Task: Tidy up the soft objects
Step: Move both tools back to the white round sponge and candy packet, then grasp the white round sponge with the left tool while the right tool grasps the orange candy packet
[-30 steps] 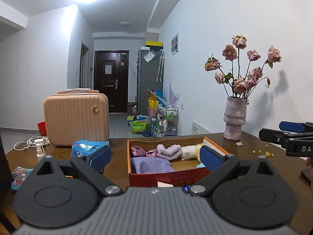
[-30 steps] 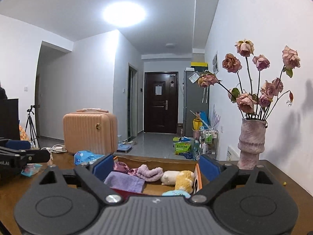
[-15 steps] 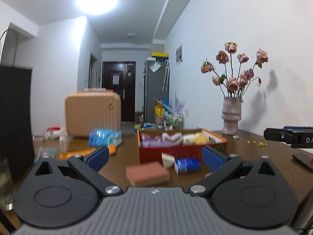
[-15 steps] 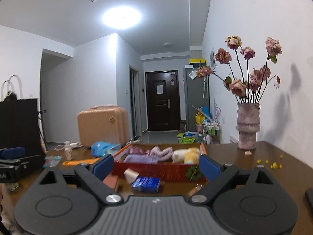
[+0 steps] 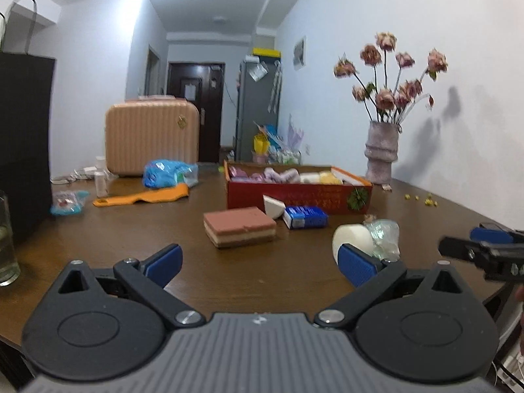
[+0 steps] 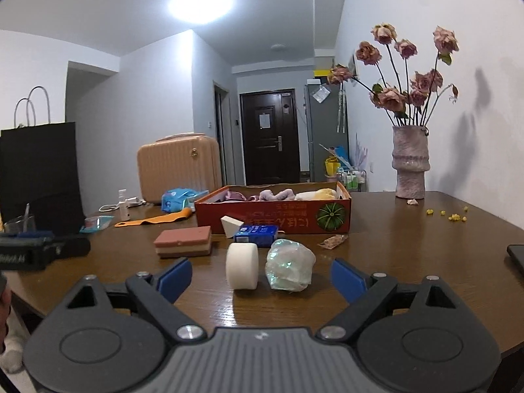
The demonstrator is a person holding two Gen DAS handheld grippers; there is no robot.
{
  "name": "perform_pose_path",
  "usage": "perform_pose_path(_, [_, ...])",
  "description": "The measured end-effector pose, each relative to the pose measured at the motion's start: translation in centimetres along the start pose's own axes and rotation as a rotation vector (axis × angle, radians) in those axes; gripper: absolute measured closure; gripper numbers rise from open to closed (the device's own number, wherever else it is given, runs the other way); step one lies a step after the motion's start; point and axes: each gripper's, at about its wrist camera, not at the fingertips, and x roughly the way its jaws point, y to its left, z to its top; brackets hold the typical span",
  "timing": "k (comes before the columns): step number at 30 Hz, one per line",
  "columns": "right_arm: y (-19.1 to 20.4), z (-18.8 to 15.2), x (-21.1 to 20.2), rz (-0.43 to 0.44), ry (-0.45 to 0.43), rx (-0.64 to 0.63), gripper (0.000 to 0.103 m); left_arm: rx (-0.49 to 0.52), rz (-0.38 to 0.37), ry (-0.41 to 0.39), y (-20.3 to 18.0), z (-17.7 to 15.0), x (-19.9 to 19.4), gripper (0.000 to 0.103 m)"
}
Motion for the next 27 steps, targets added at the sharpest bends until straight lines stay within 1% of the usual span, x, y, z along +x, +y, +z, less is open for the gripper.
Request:
perform_pose_path(1, [-0.2,0.0,0.4,0.004,0.005,0.012,0.018,0.001,-0.001,0.014,-0.2,-0.1,0.6,0.000])
perform_pose_path(3, [-0.9,0.2,1.4,0.020,0.015,0.033,0.027,0.004,-0.007,0.041,-0.5,0.0,1.7,0.000])
perform_pose_path(5, [-1.8,0.2,2.7,0.011,0.039,0.057,0.033,0.003,-0.028,0.065,-1.2,0.2,3.0,0.000])
perform_pose_path(9, [-3.6,0.4,5.0,-0.006,0.091,0.085,0.041,0.004,-0.116,0.102,-3.5,1.1,5.9,0.000])
perform_pose_path(14, [-6.5,1.6,7.5,-0.035,0.115,0.117,0.041,0.051,-0.199,0.145,-7.6,1.9,11.1,0.000])
perform_pose_path(16, [-7.6,2.3,8.8,-0.052,0.124,0.120,0.041,0.061,-0.210,0.167,-8.6,2.0,13.3,0.000])
perform_pose_path(18, [-8.7,3.1,10.4,-0.065,0.144,0.120,0.041,0.043,-0.211,0.197,-8.8,2.1,15.3,0.001])
perform_pose_path(19, [-9.2,3.4,11.4,-0.067,0.159,0.118,0.041,0.036,-0.218,0.216,-8.6,2.0,16.2,0.006])
perform_pose_path(20, [-9.7,3.7,12.6,-0.065,0.175,0.117,0.041,0.033,-0.216,0.229,-8.2,2.0,16.9,0.013])
perform_pose_path(21, [-10.0,3.9,13.7,-0.063,0.190,0.116,0.041,0.022,-0.204,0.247,-7.7,1.9,17.7,0.017])
perform_pose_path(23, [-10.5,4.5,16.0,-0.056,0.209,0.110,0.041,-0.034,-0.187,0.289,-6.0,2.0,19.0,0.029])
perform_pose_path(25, [-11.0,5.1,18.5,-0.061,0.227,0.107,0.041,-0.149,-0.189,0.327,-3.5,2.2,20.0,0.034])
perform_pose_path(26, [-11.2,5.3,19.9,-0.064,0.239,0.107,0.041,-0.211,-0.179,0.348,-2.2,2.3,20.6,0.034])
perform_pose_path(27, [-11.4,5.6,21.2,-0.065,0.251,0.109,0.041,-0.237,-0.160,0.347,-1.3,2.5,20.8,0.034])
